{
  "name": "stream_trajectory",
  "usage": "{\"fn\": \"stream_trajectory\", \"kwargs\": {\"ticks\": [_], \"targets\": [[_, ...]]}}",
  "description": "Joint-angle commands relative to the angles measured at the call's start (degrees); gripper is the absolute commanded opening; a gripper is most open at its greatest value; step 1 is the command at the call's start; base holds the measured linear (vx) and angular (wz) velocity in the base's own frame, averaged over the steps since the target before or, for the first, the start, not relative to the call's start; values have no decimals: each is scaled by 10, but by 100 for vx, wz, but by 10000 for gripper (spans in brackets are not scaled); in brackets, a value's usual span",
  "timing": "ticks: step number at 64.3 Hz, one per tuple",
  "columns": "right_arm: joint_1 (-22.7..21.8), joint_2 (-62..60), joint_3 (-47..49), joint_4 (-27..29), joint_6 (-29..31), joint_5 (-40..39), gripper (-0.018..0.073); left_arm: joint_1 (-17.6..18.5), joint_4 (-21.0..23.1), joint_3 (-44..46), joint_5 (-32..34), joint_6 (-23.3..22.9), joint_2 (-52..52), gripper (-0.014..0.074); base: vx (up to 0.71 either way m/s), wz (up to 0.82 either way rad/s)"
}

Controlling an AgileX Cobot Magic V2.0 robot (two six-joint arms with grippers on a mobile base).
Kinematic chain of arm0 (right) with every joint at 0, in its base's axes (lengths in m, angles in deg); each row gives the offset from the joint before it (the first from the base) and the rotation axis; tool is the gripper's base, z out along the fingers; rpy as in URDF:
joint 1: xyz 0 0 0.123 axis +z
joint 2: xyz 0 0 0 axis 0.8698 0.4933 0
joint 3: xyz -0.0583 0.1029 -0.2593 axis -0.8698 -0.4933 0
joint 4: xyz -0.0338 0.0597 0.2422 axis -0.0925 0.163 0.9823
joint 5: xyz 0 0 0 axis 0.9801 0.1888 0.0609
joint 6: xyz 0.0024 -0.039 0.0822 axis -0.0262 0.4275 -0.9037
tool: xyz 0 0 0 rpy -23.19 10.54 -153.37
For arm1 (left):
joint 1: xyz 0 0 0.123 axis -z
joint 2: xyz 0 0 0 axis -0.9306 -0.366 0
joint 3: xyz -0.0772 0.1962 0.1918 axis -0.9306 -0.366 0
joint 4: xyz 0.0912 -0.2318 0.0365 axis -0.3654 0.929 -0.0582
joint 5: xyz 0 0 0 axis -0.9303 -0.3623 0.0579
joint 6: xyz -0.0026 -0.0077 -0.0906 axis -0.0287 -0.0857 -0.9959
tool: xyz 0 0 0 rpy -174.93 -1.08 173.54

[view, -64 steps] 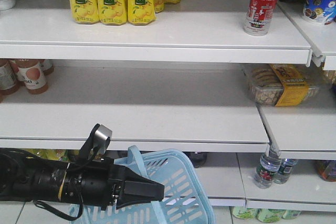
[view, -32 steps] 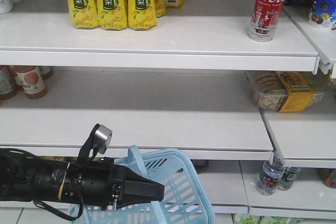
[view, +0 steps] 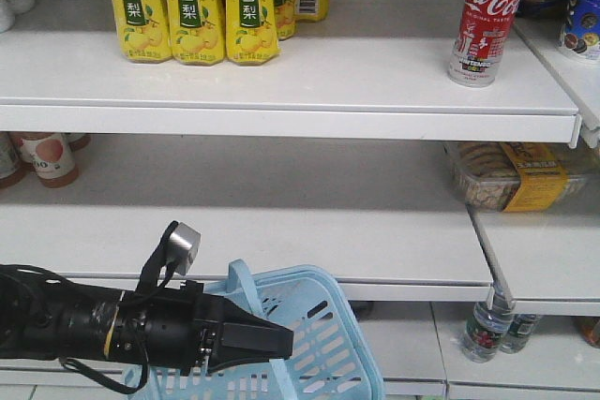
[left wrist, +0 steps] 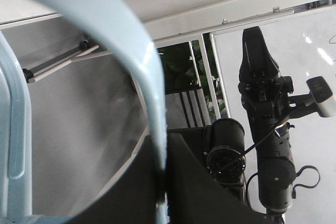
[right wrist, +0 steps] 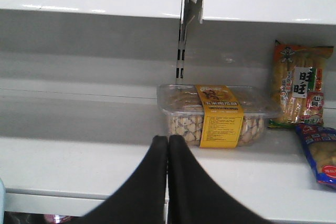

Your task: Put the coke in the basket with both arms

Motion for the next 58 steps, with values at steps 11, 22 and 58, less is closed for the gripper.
{"fn": "stream_trajectory", "kwargs": {"ticks": [11,22,58], "targets": [[-3,-7,-5,-5,2,-41,-10,3,35,8,122,5,25,-6,5,-1],[-3,-7,-5,-5,2,-41,-10,3,35,8,122,5,25,-6,4,0],[-3,-7,-5,-5,2,-41,-10,3,35,8,122,5,25,-6,4,0]]}}
